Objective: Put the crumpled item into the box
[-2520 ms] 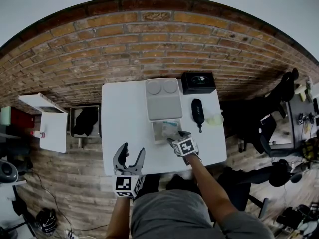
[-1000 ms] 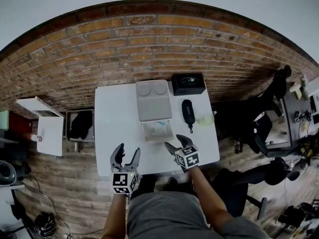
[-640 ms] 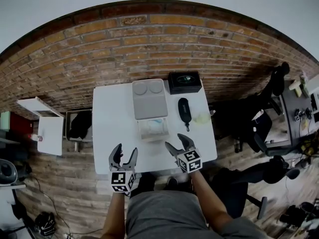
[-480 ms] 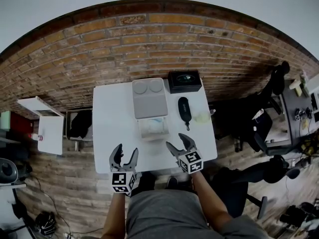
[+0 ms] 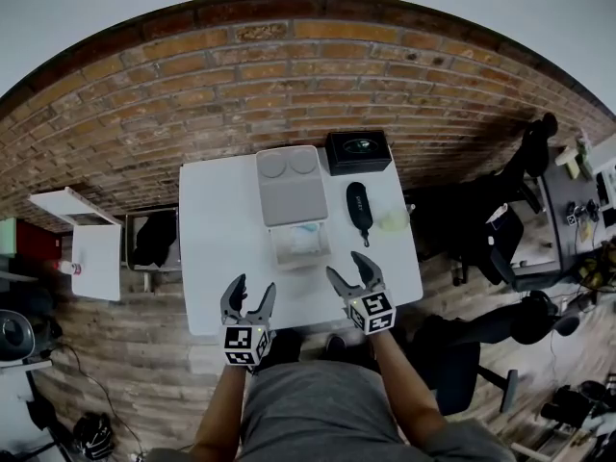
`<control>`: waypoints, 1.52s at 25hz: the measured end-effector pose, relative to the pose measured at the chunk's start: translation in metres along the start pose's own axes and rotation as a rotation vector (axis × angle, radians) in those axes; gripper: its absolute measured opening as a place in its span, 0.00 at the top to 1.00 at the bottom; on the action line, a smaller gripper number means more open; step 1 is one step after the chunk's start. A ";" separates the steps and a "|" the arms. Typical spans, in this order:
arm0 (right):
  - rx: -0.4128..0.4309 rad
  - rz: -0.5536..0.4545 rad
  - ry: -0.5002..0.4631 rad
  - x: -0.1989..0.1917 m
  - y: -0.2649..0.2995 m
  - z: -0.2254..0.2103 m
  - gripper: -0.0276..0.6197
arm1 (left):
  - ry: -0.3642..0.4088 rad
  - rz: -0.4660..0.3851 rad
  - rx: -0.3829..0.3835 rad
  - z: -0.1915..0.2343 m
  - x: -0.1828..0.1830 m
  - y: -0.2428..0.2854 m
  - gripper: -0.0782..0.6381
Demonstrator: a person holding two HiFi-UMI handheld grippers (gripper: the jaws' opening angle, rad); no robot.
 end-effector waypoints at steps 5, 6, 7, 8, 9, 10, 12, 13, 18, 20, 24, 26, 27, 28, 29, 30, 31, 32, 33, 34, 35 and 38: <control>-0.045 0.009 -0.017 -0.004 -0.002 -0.002 0.48 | 0.055 0.024 -0.037 0.000 -0.005 0.012 0.51; -0.048 0.010 -0.027 -0.005 -0.002 -0.002 0.49 | 0.071 0.016 -0.038 0.000 -0.003 0.014 0.51; -0.049 0.013 -0.035 -0.006 -0.003 -0.003 0.48 | 0.089 0.005 -0.034 0.000 -0.003 0.016 0.51; -0.046 0.016 -0.039 -0.009 -0.003 -0.004 0.48 | 0.107 -0.008 -0.025 0.000 -0.004 0.017 0.51; -0.040 0.020 -0.038 -0.013 -0.003 -0.005 0.48 | 0.122 -0.019 -0.013 -0.001 -0.005 0.019 0.51; -0.034 0.024 -0.034 -0.017 -0.003 -0.006 0.48 | 0.130 -0.027 -0.002 -0.002 -0.006 0.020 0.51; -0.018 0.028 -0.028 -0.025 0.002 -0.008 0.47 | 0.127 -0.027 0.015 -0.001 -0.011 0.025 0.51; -0.009 0.029 -0.029 -0.029 0.005 -0.008 0.46 | 0.119 -0.021 0.022 0.000 -0.015 0.027 0.51; 0.043 0.048 -0.034 -0.049 0.012 -0.014 0.43 | 0.120 0.001 0.070 -0.006 -0.036 0.038 0.51; 0.062 0.057 -0.039 -0.057 0.016 -0.014 0.40 | 0.134 0.012 0.079 -0.007 -0.045 0.044 0.51; 0.103 0.076 -0.060 -0.071 0.026 -0.016 0.37 | 0.109 0.049 0.076 -0.009 -0.068 0.056 0.51; 0.111 0.073 -0.069 -0.076 0.029 -0.020 0.38 | 0.109 0.066 0.074 -0.012 -0.077 0.063 0.51; 0.110 0.072 -0.075 -0.079 0.030 -0.023 0.39 | 0.111 0.072 0.074 -0.014 -0.080 0.066 0.51; 0.106 0.074 -0.082 -0.082 0.031 -0.027 0.41 | 0.112 0.077 0.075 -0.015 -0.082 0.068 0.51; 0.104 0.079 -0.087 -0.086 0.032 -0.029 0.41 | 0.112 0.081 0.076 -0.015 -0.084 0.070 0.51; 0.105 0.083 -0.088 -0.089 0.033 -0.031 0.41 | 0.110 0.084 0.076 -0.015 -0.086 0.072 0.51; 0.109 0.086 -0.087 -0.091 0.035 -0.031 0.41 | 0.110 0.090 0.076 -0.014 -0.089 0.074 0.51; 0.114 0.092 -0.086 -0.092 0.037 -0.030 0.41 | 0.113 0.098 0.078 -0.013 -0.092 0.077 0.51; 0.120 0.100 -0.087 -0.094 0.039 -0.030 0.41 | 0.117 0.106 0.081 -0.012 -0.096 0.079 0.51; 0.124 0.109 -0.090 -0.096 0.041 -0.029 0.41 | 0.120 0.114 0.086 -0.010 -0.100 0.081 0.51; 0.126 0.113 -0.093 -0.098 0.043 -0.030 0.42 | 0.122 0.120 0.091 -0.008 -0.103 0.083 0.51; 0.131 0.117 -0.097 -0.104 0.047 -0.032 0.42 | 0.114 0.144 0.100 -0.004 -0.114 0.086 0.51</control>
Point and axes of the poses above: the fingertips, and each gripper's own axes: y forward along the fingers, z to its left, x out of its top, the point moved 2 cm from there along -y, backward along the fingers, and after that the axes turned 1 degree about -x, right-handed, at the moved point
